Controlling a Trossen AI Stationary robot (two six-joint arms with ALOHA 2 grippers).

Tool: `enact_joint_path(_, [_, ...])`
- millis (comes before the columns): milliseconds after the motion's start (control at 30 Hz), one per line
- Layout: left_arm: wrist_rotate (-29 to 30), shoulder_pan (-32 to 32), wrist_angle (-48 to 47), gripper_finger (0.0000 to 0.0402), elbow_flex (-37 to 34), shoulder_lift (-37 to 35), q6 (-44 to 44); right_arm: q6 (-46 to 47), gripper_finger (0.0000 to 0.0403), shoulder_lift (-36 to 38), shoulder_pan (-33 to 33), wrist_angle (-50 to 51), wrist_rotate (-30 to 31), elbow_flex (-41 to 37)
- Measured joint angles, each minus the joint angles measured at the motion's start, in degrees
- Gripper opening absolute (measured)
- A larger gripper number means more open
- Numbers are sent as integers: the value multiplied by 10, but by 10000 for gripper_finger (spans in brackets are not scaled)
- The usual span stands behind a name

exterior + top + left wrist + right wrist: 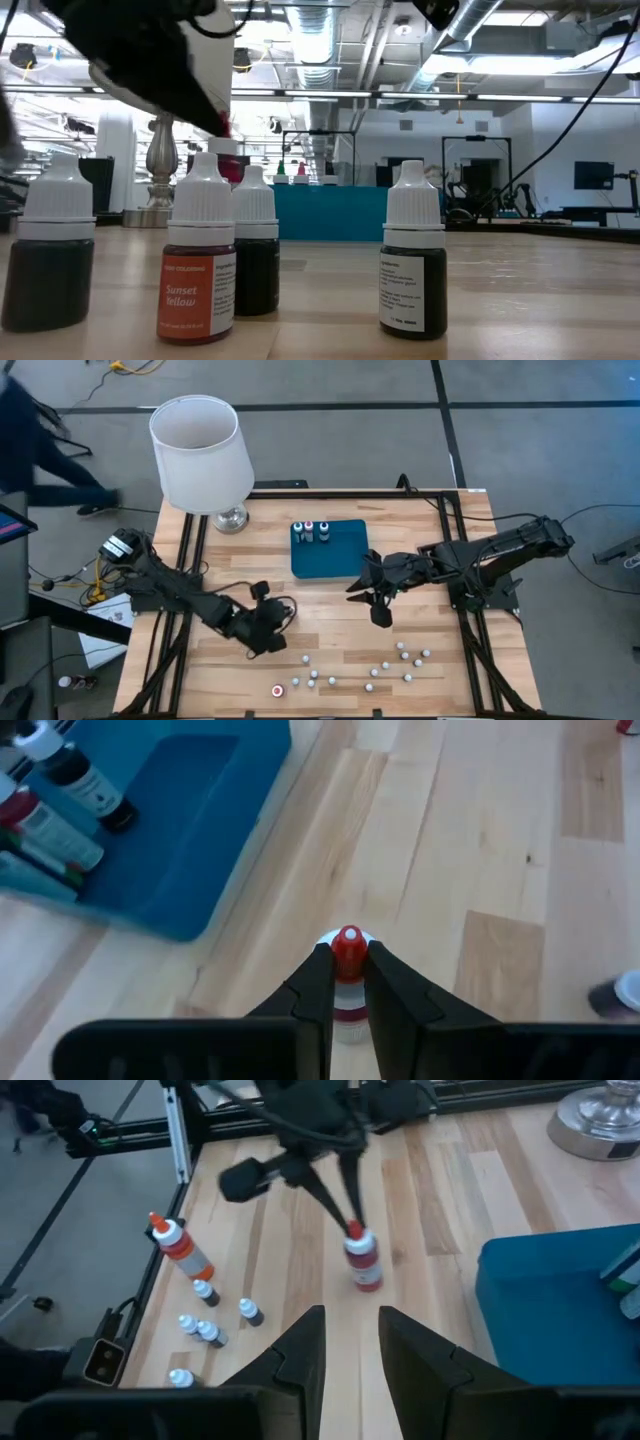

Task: Pick & Place food coloring
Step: Put the large red food coloring bottle into the bin

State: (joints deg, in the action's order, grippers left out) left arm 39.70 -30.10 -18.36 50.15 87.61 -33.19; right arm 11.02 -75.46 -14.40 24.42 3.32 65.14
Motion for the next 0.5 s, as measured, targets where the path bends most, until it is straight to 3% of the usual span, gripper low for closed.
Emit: enact_joint_path(500, [-147,138,158,34,-1,5,200,95,86,0,-93,74,133,0])
